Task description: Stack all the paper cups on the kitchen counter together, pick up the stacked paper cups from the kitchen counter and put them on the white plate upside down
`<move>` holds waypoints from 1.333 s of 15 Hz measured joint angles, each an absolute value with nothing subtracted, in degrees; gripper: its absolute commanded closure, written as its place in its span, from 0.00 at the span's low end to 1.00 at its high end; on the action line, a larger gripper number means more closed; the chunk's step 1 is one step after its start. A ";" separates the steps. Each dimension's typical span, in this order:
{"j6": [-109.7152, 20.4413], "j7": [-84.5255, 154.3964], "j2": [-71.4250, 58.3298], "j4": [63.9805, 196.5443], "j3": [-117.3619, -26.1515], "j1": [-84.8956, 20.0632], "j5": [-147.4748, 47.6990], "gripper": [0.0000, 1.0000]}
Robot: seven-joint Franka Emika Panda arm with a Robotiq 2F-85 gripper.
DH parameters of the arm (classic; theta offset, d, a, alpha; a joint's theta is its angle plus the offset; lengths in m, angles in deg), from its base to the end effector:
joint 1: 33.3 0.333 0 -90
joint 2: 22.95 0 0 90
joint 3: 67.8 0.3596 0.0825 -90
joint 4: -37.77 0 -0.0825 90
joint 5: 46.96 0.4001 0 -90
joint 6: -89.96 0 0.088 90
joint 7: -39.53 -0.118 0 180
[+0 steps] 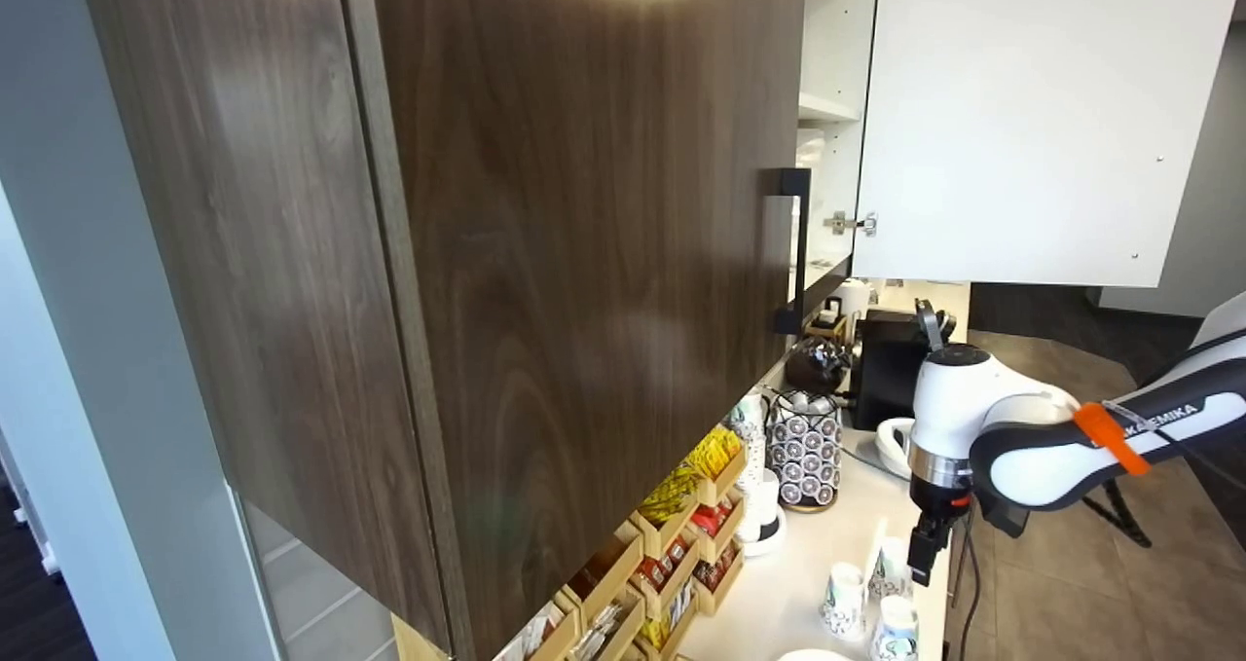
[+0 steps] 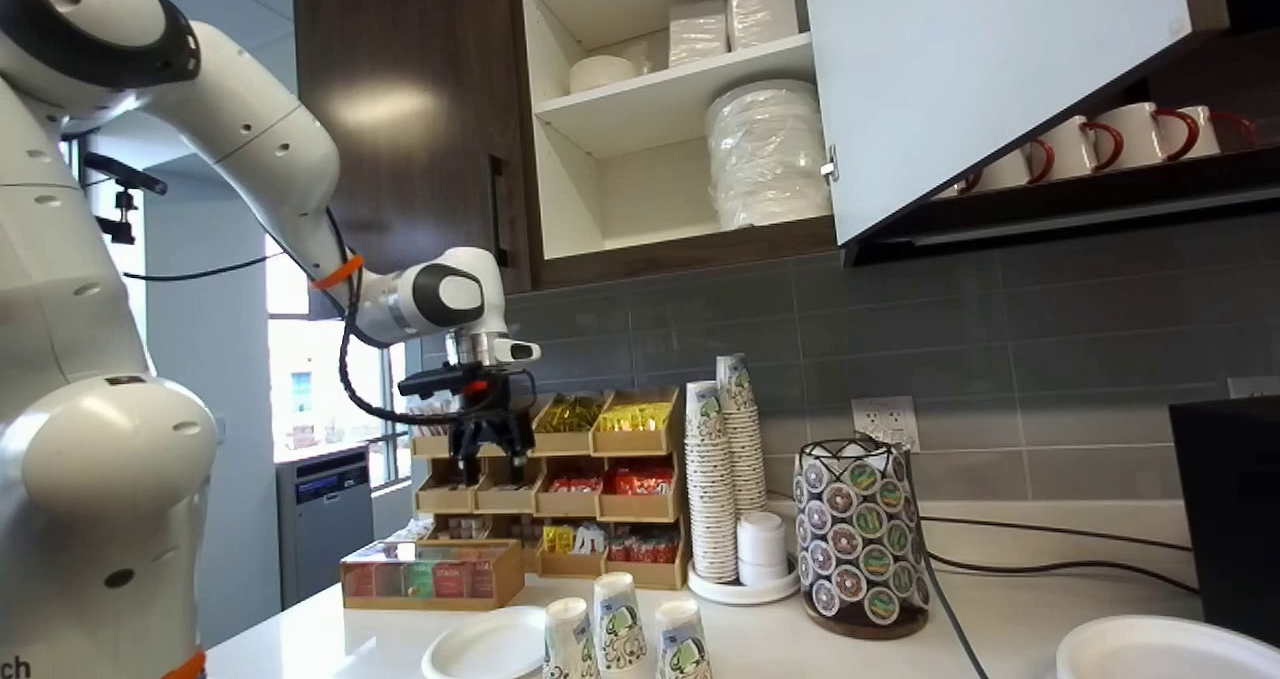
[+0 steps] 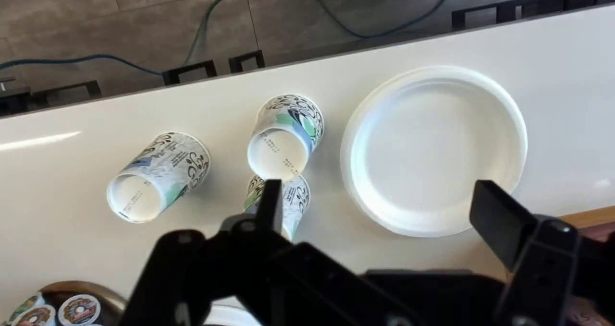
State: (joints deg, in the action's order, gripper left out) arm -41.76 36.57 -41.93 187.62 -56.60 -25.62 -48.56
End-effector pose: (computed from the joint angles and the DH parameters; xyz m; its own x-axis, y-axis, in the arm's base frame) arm 0.3864 0.1300 0.3814 0.9591 0.2828 0.0119 0.2809 -0.9561 0.0836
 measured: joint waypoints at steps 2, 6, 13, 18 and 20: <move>-46.20 35.11 -38.16 188.09 -56.74 -25.73 -48.22 0.00; -48.32 34.14 -34.81 187.55 -56.89 -25.75 -48.22 0.00; -52.25 34.36 -29.86 187.89 -60.30 -27.51 -48.11 0.00; -62.73 37.04 -19.78 187.69 -62.65 -28.76 -48.11 0.00; -66.63 37.89 -15.94 187.42 -62.89 -29.04 -47.75 0.00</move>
